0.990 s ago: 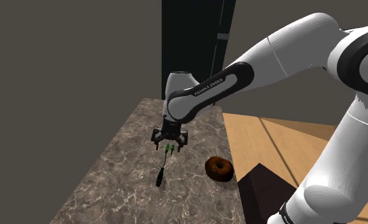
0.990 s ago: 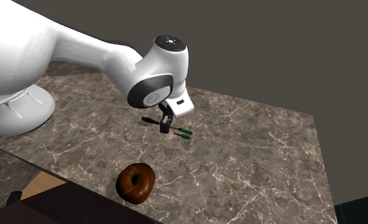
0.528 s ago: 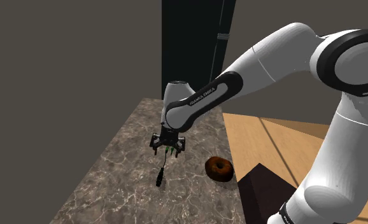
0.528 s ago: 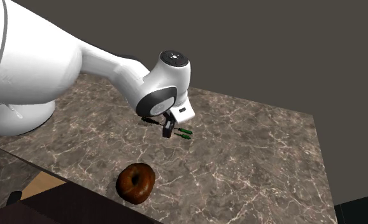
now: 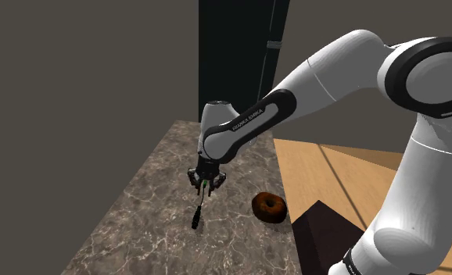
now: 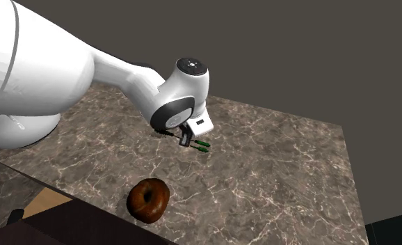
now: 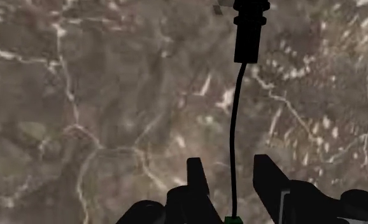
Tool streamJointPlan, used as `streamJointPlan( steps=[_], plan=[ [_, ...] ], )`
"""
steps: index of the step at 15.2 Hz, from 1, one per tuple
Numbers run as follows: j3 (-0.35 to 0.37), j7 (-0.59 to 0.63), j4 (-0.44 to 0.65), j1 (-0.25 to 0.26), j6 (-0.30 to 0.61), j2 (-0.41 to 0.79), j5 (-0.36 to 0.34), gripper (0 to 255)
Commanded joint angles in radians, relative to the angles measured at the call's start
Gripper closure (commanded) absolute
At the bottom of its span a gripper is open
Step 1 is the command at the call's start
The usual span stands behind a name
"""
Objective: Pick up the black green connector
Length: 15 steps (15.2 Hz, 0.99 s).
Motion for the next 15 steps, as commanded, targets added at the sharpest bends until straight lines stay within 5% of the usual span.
streamJointPlan(
  steps=[1,15],
  plan=[
    [0.003,0.000,0.001,0.003,0.013,0.007,0.001,255],
    [0.009,-0.008,0.038,-0.007,-0.126,-0.099,0.035,255]
  ],
)
